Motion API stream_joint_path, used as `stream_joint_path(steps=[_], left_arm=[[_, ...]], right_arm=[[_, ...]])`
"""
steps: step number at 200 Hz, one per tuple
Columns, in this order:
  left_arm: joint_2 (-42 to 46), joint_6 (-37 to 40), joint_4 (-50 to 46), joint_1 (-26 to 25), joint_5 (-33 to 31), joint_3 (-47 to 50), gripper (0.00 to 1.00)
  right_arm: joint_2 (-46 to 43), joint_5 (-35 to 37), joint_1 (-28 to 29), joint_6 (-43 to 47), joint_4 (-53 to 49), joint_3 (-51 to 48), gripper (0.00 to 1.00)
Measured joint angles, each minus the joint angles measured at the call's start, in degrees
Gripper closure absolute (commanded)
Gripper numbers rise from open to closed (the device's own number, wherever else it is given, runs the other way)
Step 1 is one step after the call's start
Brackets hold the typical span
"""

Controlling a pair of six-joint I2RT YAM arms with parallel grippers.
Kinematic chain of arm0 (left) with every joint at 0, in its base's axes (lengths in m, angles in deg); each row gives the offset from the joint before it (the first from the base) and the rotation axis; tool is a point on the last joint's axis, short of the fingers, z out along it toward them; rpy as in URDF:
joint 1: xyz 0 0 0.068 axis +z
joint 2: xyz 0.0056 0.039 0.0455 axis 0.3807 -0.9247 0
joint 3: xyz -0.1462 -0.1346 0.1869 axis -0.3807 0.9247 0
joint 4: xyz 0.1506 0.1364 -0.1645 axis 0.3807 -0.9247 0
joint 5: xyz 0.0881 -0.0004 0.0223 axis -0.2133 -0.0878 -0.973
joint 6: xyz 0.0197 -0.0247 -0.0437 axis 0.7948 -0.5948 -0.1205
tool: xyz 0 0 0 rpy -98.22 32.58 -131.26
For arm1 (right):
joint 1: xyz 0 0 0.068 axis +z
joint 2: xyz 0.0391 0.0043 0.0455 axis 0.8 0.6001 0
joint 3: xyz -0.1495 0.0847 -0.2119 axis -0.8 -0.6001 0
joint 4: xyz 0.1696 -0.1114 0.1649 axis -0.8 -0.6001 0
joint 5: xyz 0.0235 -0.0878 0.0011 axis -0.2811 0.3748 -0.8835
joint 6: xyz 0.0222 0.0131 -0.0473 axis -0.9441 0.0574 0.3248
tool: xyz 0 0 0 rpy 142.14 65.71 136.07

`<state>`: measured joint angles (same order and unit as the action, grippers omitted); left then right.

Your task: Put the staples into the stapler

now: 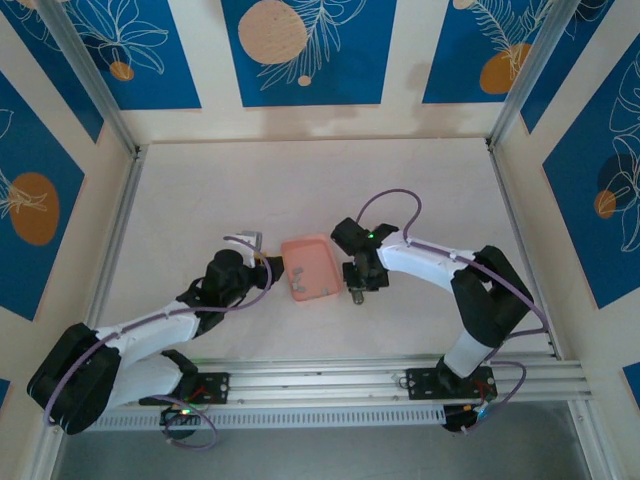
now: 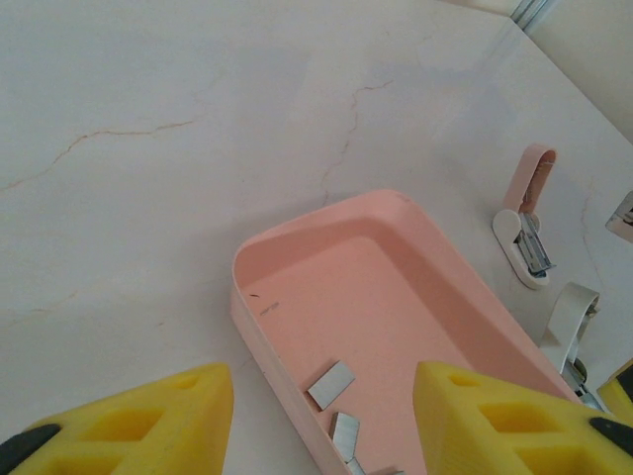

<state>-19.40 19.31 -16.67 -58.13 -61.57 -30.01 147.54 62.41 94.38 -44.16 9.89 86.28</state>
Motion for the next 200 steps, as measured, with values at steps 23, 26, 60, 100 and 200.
stream_joint_path(steps=[23, 26, 60, 100, 200], left_arm=[[-0.02, 0.0, 0.0, 0.0, 0.0, 0.0, 0.49], [-0.04, 0.0, 0.0, 0.0, -0.02, 0.0, 0.49], [-0.11, 0.0, 0.0, 0.0, 0.0, 0.0, 0.49], [-0.11, 0.02, 0.0, 0.0, -0.02, 0.0, 0.49], [-0.11, 0.0, 0.0, 0.0, -0.02, 0.0, 0.49]], right_arm=[[0.66, 0.13, 0.0, 0.0, -0.46, -0.09, 0.79], [0.74, 0.15, 0.0, 0.0, -0.5, -0.11, 0.79], [1.03, 0.13, 0.0, 0.02, -0.5, -0.13, 0.79], [1.33, -0.07, 0.02, 0.02, -0.15, -0.13, 0.8], [1.33, -0.48, 0.26, 0.02, -0.07, -0.13, 0.79]])
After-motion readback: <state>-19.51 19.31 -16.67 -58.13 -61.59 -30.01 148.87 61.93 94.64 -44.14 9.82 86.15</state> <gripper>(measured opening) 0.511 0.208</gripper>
